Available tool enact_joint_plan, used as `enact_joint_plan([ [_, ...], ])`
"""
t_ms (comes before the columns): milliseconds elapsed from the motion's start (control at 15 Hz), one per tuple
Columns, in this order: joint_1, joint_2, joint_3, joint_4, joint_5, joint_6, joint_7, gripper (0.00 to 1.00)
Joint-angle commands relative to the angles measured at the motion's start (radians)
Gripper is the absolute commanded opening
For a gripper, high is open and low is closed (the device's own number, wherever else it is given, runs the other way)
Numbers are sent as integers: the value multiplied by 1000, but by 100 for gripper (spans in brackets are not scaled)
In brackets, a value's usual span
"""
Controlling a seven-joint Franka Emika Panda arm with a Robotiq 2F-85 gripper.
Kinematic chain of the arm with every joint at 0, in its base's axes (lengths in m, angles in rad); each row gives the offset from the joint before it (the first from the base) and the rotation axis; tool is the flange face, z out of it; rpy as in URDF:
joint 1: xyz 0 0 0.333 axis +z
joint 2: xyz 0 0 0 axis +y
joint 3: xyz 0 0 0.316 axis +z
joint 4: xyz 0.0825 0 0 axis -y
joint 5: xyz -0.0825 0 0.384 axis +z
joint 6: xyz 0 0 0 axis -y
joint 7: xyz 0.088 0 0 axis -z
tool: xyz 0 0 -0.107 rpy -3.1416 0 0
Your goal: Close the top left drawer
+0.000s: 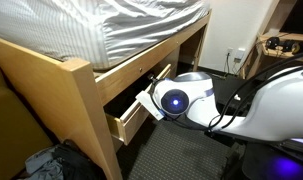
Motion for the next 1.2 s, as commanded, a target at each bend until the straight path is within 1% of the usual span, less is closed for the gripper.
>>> enact_joint_plan([
  [0,-98,-139,100,-6,2,60,-80,100],
  [200,-163,-214,181,-19,2,108,-124,100],
  [333,-212,-261,233,-27,3,160,-157,100],
  [400,-231,-284,254,-30,-2,165,-179,100],
  [467,-219,-279,243,-33,-6,141,-179,100],
  [533,-186,-207,214,1,2,123,-130,100],
  [800,-197,-233,220,-4,1,123,-148,100],
  [867,-170,-180,209,15,6,113,-112,100],
  [933,-167,-152,225,34,4,93,-103,100],
  [1000,-174,-128,267,56,3,94,-100,100],
  [1067,-167,-103,290,76,-3,71,-99,100],
  [1133,-172,-84,329,99,-3,71,-97,100],
])
